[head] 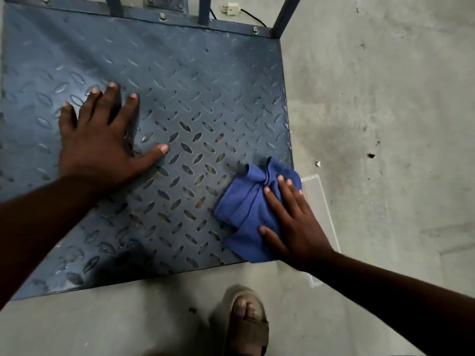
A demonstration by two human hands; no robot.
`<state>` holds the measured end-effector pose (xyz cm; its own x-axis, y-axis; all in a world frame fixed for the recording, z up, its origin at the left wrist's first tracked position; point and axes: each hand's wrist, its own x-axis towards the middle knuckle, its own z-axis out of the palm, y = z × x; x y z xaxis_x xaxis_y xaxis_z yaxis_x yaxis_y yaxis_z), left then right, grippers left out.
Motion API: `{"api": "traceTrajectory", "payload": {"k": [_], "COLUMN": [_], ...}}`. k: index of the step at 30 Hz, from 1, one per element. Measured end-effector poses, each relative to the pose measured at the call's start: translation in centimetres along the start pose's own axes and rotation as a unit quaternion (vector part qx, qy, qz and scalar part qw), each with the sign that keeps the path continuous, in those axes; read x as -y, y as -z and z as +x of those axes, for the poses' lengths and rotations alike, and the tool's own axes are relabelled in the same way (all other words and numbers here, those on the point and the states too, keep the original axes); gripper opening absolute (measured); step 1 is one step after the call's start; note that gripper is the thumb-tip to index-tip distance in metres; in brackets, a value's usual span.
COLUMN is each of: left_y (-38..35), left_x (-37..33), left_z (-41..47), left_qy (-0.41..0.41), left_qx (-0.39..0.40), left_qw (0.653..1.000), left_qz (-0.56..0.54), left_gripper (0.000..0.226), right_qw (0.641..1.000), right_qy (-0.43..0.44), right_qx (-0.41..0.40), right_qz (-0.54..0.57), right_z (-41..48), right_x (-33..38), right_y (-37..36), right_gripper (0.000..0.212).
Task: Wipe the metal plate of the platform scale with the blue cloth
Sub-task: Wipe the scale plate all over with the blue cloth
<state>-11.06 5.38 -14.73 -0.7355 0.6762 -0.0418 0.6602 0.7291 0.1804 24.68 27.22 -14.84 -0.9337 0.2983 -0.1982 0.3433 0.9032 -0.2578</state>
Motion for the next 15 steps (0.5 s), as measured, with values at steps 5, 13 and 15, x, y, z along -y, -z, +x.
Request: {"api": "traceTrajectory", "payload": {"k": [5,13,15], "left_y": [-0.1,-0.4,-0.4], "left_x": [0.0,-0.1,-0.1], "left_z": [0.0,-0.3,-0.3], "left_qy": [-0.001,-0.001,-0.003], "left_qx": [-0.006,-0.006,-0.012], "left_qw": [1.0,1.0,1.0], "left_qz": [-0.009,-0.012,-0.023], "left_gripper": [0.115,0.113,0.113], "right_qw": [0.999,0.995,0.992], "right_qy": [0.022,-0.06,-0.089], "right_qx": [-0.031,-0.074,-0.084], "right_qz": [0.005,0.002,0.011], "right_z": [4.0,19.2,20.2], "right_x": [-1.1,-3.9,-3.7], "right_y": [0.7,4.9,5.1], "right_gripper": [0.078,0.078,0.079]}}
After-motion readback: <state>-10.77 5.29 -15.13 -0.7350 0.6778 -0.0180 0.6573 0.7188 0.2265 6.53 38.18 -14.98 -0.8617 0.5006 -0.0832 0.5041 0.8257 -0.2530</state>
